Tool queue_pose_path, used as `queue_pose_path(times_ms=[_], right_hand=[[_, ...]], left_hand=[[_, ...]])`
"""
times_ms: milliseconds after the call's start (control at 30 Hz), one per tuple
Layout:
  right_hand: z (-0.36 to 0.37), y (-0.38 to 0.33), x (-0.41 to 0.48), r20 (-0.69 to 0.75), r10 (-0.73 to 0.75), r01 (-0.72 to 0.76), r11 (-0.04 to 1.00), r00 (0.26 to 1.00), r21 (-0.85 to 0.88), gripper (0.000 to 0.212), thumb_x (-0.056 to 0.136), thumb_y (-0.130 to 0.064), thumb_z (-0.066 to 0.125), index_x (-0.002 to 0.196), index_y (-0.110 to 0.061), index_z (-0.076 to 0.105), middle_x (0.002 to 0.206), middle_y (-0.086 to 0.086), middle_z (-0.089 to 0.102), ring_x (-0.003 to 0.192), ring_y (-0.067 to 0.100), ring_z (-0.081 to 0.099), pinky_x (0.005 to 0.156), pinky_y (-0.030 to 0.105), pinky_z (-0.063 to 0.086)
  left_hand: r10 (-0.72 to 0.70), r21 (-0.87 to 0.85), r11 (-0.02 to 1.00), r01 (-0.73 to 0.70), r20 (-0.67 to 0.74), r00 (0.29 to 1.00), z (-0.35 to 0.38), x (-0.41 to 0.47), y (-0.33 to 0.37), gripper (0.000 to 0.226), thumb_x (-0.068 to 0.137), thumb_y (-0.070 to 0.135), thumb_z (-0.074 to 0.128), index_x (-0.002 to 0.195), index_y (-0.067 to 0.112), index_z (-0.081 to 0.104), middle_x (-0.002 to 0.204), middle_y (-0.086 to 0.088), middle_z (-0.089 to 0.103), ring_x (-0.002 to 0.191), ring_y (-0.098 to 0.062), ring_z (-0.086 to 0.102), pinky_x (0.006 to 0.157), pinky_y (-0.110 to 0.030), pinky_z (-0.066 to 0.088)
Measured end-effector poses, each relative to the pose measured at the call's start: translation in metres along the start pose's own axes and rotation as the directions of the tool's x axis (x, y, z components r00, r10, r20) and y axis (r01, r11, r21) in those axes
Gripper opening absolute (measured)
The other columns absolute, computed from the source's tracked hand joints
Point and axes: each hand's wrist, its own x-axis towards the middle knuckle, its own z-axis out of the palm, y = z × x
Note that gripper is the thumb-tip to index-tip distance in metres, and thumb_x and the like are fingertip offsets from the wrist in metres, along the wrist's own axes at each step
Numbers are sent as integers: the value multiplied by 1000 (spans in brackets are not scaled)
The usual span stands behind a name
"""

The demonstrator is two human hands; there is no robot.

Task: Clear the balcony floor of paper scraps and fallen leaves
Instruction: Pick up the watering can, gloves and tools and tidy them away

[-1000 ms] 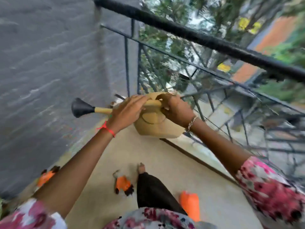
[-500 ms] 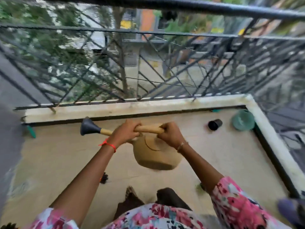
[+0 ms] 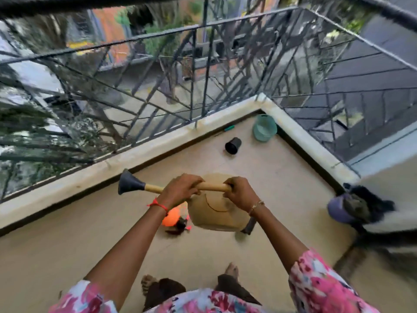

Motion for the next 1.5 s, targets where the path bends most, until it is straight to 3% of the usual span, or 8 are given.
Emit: queue_pose_path(times_ms=[133,333,567,700,800,1067,1300,1500], right_hand=[[-36,74,1,9,29,-29,1000,1000,-7,29,83,-8,62,111,0,63,110,17,64,107,29,55,79,24,35],[-94,183,-2,-20,97,-98,995,995,-36,31,87,-9,57,117,-2,57,117,16,58,111,29,50,87,28,37],[-146,271,6,-71,206,-213,971,976,-111,9,85,-3,48,89,-9,51,104,13,58,95,29,55,72,32,40],[-173,316,41,-48,271,-275,946,961,-171,18,89,-8,50,106,-5,56,113,10,55,102,27,55,79,32,43],[-192,349,80,-26,314,-314,931,949,-187,20,91,-12,51,111,-7,55,117,11,56,104,28,57,83,33,44],[-258,437,201,89,257,-223,934,962,-280,22,94,-10,42,113,-8,52,122,12,54,112,31,52,85,35,42],[-327,478,325,173,195,-129,934,966,-333,25,91,-3,38,108,-5,56,116,13,58,107,30,56,81,33,43],[-328,514,463,315,44,80,926,948,-369,24,91,1,40,106,-5,57,110,12,61,102,28,59,75,32,43]], left_hand=[[39,13,999,-39,14,999,33,51,53,27,87,16,61,114,19,64,101,1,71,99,-21,63,80,-42,50],[104,99,989,-110,60,993,82,135,148,29,92,22,56,121,21,59,117,0,64,110,-21,56,85,-37,44],[179,182,962,-206,150,972,123,224,222,27,96,24,49,123,25,55,118,2,60,110,-18,54,80,-33,40],[173,206,956,-210,181,968,143,287,240,27,96,20,47,122,25,55,115,5,61,109,-16,54,81,-33,42],[184,221,949,-224,188,965,155,338,246,21,95,20,49,113,27,57,108,8,63,103,-14,56,71,-28,38],[62,228,965,-130,281,958,179,488,265,28,91,9,47,115,21,54,110,3,62,105,-16,56,76,-31,40],[-63,198,980,25,191,980,163,611,270,33,91,4,44,119,18,53,111,0,61,107,-18,55,81,-30,39],[-263,68,964,257,105,959,183,708,219,33,88,0,46,113,18,59,105,-2,61,101,-21,57,84,-30,41]])
